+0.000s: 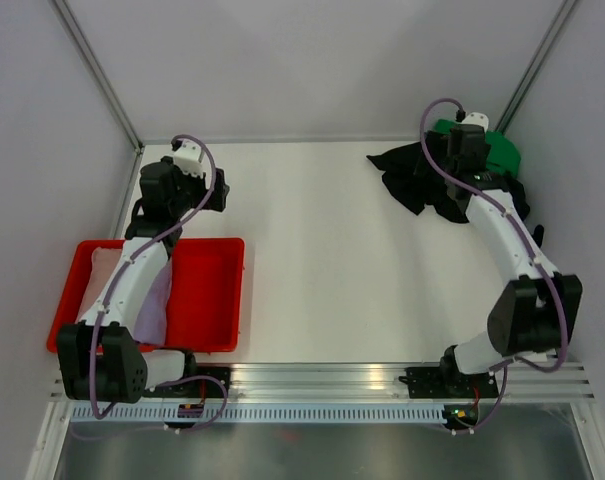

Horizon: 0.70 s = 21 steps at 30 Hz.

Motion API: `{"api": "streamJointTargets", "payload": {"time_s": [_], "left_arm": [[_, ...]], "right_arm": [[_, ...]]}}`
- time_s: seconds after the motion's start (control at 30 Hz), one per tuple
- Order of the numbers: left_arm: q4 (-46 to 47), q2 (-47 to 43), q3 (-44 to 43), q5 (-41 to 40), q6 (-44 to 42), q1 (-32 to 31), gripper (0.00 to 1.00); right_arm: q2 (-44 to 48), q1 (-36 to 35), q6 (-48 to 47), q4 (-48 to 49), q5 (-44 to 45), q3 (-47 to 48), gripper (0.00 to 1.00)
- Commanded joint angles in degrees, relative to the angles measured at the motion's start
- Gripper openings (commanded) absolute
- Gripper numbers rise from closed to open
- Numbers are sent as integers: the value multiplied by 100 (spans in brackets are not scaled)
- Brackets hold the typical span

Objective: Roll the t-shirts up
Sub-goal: Grab a tshirt with the right arm

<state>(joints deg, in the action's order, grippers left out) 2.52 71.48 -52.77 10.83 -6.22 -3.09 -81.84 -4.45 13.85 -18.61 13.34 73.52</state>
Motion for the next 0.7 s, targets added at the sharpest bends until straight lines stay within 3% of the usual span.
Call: {"api": "streamJointTargets", "payload": {"time_s": [0.0,0.2,0.33,0.47,0.5,0.57,0.63,0.67], "left_arm": [[-2246,129,-637,490,-362,-7,100],[-2976,41,-980,701,-538,-16,100],[-3153,94,-1112,868,-503,-25,100],[-3170,147,-1130,930,-389,-25,100],[-3231,155,-1156,912,-354,-25,100],[-3345,138,-1261,938,-266,-25,98],[-3478,41,-1297,1113,-301,-25,97],[-3487,-2,-1297,1132,-318,-25,97]], "right_arm": [[-1328,128,250,-986,248,766,98],[-3281,602,795,-1435,764,1945,98],[-4312,638,602,-1733,680,2728,98],[-4770,629,540,-1883,547,3107,87],[-4719,638,531,-1831,538,3055,71],[-4569,629,418,-1525,406,2906,48],[-4288,629,251,-1365,318,2695,1],[-4192,621,207,-1364,292,2686,0]]}}
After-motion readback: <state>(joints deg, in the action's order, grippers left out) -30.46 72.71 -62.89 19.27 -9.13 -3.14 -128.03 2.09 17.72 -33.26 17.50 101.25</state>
